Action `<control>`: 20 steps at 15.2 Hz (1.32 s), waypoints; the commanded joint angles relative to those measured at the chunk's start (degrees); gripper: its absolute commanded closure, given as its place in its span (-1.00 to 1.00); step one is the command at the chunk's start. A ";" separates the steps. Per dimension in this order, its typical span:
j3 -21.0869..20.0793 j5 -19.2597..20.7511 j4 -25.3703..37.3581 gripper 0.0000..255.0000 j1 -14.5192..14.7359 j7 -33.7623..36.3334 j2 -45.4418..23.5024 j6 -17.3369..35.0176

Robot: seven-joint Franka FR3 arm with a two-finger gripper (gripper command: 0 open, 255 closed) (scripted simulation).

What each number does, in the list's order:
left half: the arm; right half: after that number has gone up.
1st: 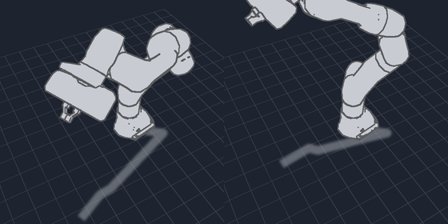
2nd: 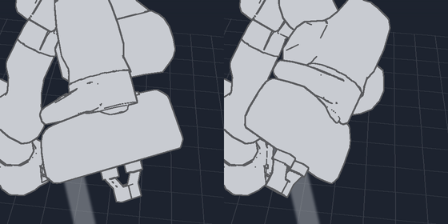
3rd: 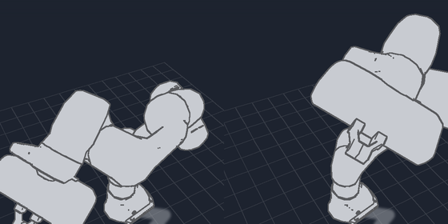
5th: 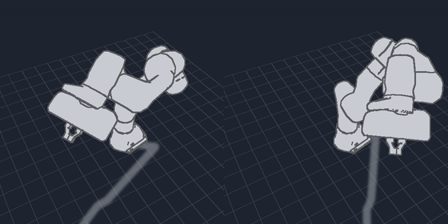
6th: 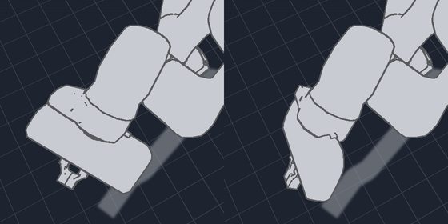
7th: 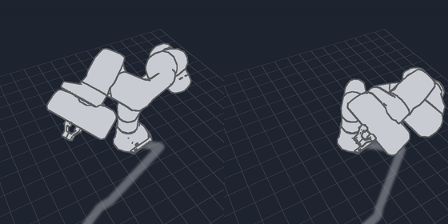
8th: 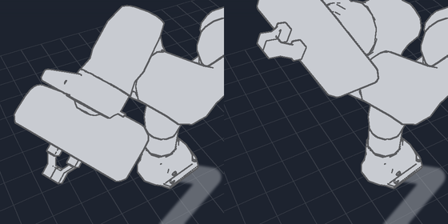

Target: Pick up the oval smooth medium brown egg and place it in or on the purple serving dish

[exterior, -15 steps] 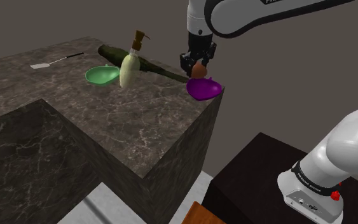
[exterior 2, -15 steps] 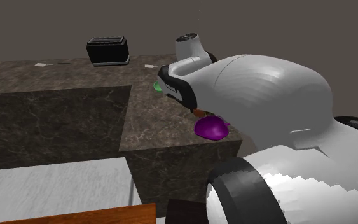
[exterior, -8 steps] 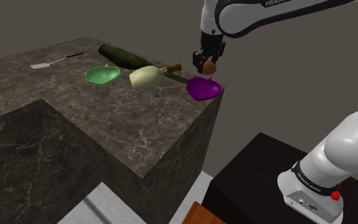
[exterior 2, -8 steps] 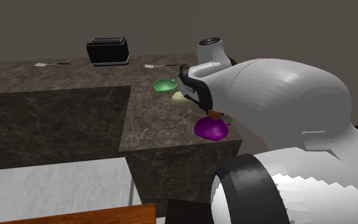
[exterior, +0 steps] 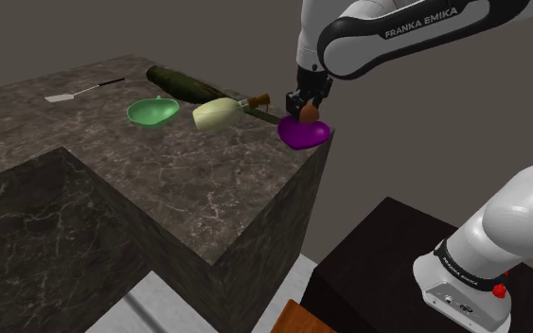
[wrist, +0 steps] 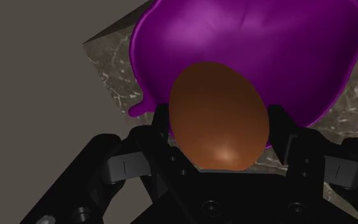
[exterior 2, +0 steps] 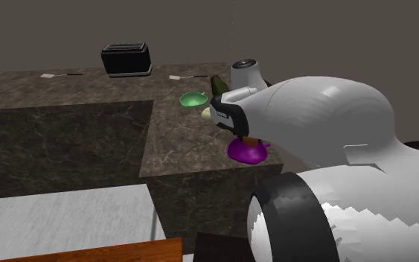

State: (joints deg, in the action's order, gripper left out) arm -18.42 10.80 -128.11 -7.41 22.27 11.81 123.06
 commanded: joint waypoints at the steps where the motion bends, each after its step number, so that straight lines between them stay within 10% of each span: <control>1: -0.10 0.39 -1.13 1.00 -0.06 0.52 -0.51 1.61; 10: -0.19 0.73 -1.94 1.00 -0.12 0.96 -0.99 2.83; 11: -0.19 0.73 -1.95 -1.00 -0.12 0.96 -0.99 2.83; 20: -0.36 -1.25 2.13 -1.00 0.70 -0.33 2.25 -4.29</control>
State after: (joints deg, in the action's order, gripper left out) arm -18.79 9.91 -126.97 -6.82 22.27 13.50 120.35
